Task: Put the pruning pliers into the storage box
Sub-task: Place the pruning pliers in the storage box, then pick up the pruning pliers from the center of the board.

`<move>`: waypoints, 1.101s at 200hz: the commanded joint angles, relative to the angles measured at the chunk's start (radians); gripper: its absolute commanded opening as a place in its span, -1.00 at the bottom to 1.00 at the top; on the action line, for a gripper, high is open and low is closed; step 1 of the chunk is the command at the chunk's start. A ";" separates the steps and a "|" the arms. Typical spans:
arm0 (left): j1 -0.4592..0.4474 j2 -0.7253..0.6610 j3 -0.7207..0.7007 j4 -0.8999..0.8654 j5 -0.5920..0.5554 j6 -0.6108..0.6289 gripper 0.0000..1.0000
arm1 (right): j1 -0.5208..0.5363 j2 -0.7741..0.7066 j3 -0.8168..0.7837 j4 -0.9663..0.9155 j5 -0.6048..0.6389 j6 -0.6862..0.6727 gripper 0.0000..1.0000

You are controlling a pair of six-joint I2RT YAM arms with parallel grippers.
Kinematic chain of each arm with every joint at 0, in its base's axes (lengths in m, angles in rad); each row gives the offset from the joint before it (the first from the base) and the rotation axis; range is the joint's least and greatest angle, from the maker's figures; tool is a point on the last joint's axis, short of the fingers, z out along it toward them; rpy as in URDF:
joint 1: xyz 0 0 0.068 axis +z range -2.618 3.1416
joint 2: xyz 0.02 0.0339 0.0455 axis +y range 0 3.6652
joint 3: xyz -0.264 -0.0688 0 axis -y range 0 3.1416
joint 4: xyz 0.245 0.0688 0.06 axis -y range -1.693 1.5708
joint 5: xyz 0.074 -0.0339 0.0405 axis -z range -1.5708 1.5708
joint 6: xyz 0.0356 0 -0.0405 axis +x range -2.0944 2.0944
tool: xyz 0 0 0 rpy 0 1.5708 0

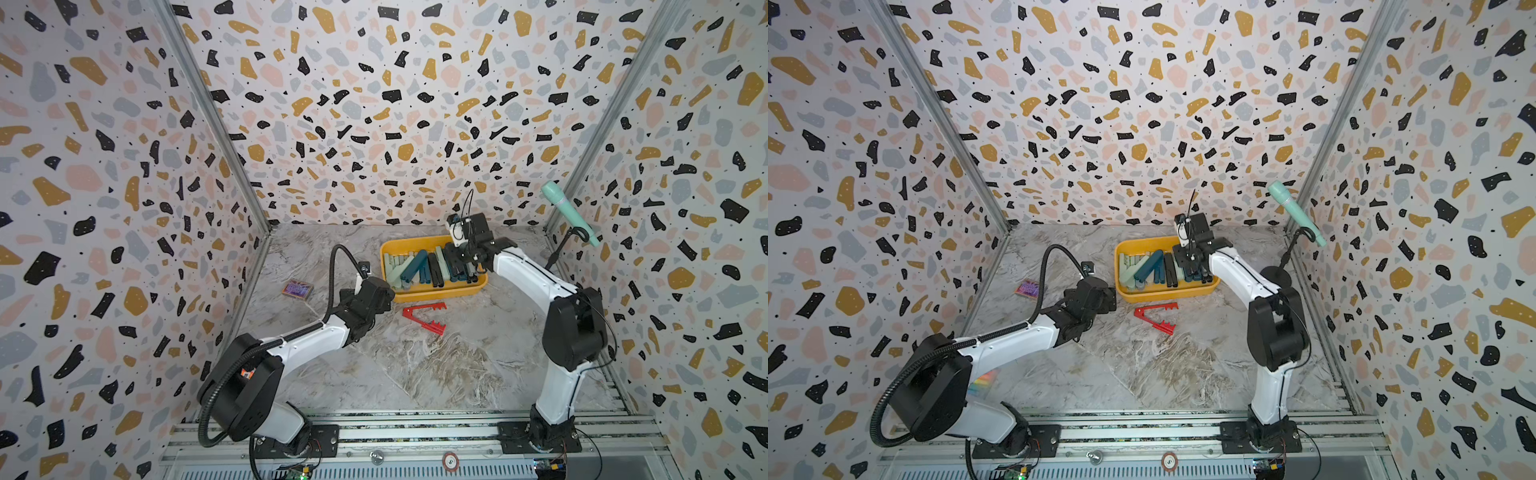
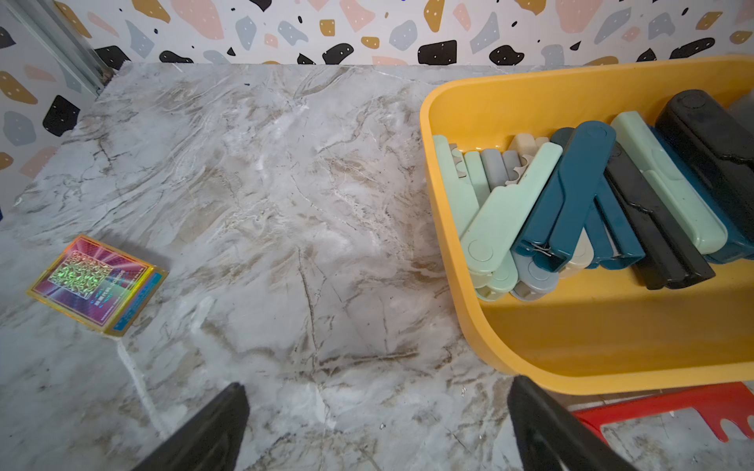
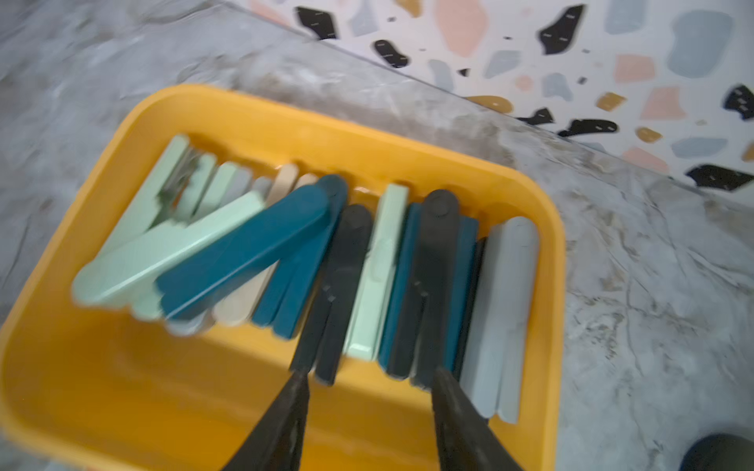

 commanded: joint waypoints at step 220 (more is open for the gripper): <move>0.051 -0.176 -0.123 0.001 -0.126 -0.097 0.99 | 0.321 0.070 -0.298 -0.008 -0.066 -0.268 -0.32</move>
